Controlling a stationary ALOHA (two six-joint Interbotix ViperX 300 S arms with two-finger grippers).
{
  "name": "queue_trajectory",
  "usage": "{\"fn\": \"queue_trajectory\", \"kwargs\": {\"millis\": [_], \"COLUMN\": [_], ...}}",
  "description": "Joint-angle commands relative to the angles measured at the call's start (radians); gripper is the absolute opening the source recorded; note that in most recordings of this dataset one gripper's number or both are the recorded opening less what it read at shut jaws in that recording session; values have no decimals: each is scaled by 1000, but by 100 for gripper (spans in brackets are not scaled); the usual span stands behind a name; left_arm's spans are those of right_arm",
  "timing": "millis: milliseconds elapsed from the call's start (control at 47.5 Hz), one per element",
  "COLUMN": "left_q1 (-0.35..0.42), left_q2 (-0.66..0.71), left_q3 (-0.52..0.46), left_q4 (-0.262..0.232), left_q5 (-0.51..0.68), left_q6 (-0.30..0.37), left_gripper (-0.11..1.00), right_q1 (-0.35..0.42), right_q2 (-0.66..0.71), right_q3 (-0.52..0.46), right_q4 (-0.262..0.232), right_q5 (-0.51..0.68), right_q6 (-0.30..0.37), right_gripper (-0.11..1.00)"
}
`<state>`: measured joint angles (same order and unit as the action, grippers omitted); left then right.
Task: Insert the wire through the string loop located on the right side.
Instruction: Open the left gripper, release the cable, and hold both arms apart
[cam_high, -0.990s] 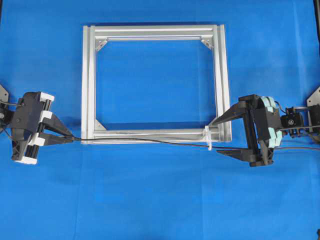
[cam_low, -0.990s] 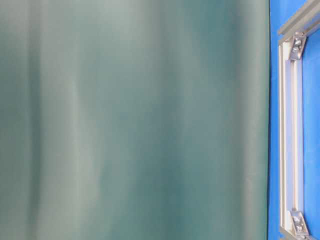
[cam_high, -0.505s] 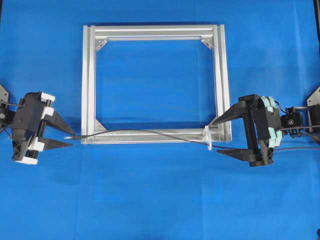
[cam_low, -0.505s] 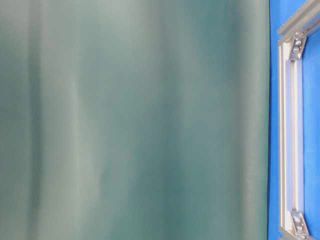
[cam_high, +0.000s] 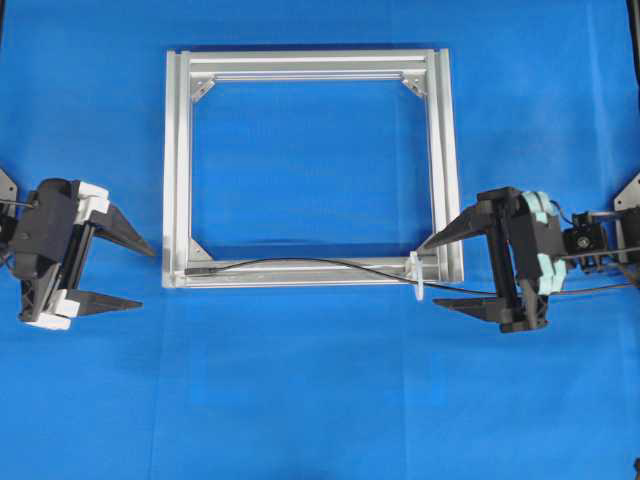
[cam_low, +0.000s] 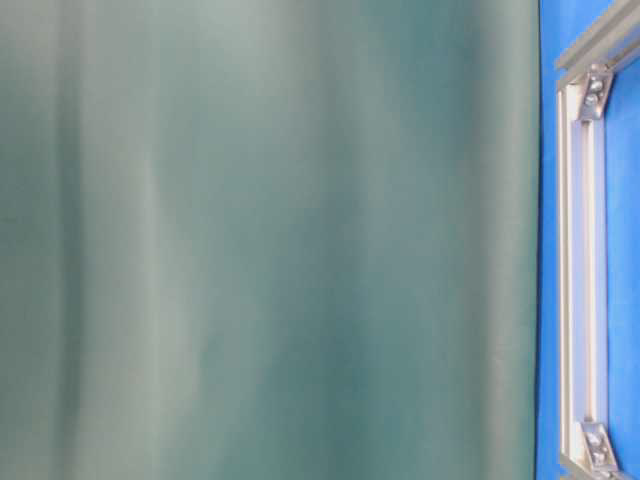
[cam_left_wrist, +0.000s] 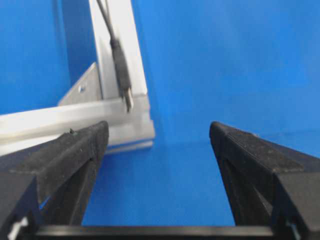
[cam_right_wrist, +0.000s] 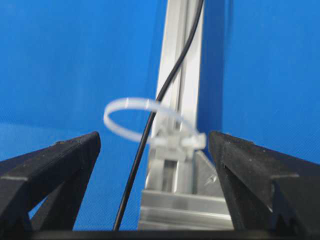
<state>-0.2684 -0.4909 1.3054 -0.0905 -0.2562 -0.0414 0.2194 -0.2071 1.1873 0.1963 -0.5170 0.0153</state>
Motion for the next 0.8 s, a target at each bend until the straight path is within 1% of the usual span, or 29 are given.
{"fn": "queue_trajectory", "kwargs": {"millis": [0,126,274,400,779], "left_q1": [15,40,61,64,64], "left_q2": [-60,-132,-189,-213,-196], "left_q3": [-35,-52,-49,-46,-49], "left_q4": [3,3,3,3,3], "left_q5": [55,129,158,161,161], "left_q6": [2,5,3,5,2], "left_gripper": [78,78,78,78,78], "right_q1": [-15,-38,-46,-48,-46], "right_q2": [-55,-130,-198,-219,-215], "right_q3": [-23,-48,-72,-74,-77], "right_q4": [-2,-2,-2,-2,-3], "right_q5": [40,150,245,264,268], "right_q6": [-9,-31,-41,-43,-43], "right_gripper": [94,94,94,94,94]}}
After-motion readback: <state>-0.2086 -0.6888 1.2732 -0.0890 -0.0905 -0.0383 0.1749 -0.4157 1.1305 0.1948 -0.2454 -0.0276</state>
